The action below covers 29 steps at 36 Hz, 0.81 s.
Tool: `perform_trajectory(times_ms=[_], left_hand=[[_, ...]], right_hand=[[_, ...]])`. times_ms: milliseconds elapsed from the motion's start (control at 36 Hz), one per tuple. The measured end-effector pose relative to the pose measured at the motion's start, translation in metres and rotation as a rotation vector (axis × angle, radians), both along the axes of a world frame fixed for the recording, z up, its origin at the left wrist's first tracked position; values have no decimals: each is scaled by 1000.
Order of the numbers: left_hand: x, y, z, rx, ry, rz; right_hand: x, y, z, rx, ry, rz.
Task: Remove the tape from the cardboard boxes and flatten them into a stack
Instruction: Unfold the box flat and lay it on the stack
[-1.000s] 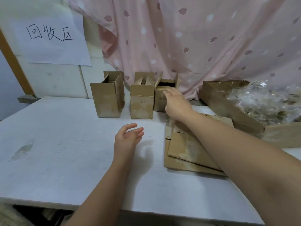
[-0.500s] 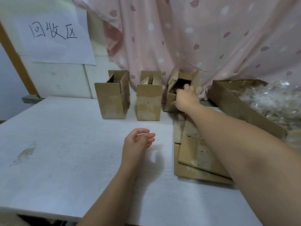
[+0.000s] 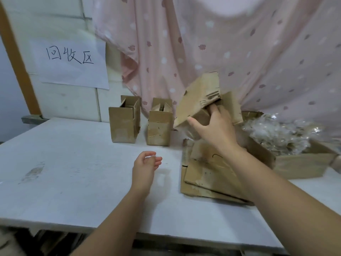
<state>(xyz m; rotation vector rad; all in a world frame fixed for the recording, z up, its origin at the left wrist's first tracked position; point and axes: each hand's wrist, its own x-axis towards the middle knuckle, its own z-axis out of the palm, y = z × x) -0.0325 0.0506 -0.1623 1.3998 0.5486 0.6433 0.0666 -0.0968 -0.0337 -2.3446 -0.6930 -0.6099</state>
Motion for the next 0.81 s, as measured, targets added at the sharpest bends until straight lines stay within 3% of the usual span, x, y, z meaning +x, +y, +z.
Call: perform_trajectory(times_ms=[222, 361, 417, 528, 667, 806], left_hand=[[-47, -12, 16, 42, -89, 101], [-90, 1, 34, 258, -153, 203], [-106, 7, 40, 346, -157, 204], [-129, 11, 53, 328, -202, 188], [-139, 19, 51, 369, -88, 292], [-143, 26, 47, 363, -46, 333]], right_hand=[[-63, -9, -20, -158, -62, 207], [-94, 3, -37, -22, -270, 486], [-106, 9, -43, -9, -260, 590], [-114, 21, -65, 21, -174, 737], [-123, 28, -93, -21, -124, 660], [-138, 32, -89, 238, 27, 504]])
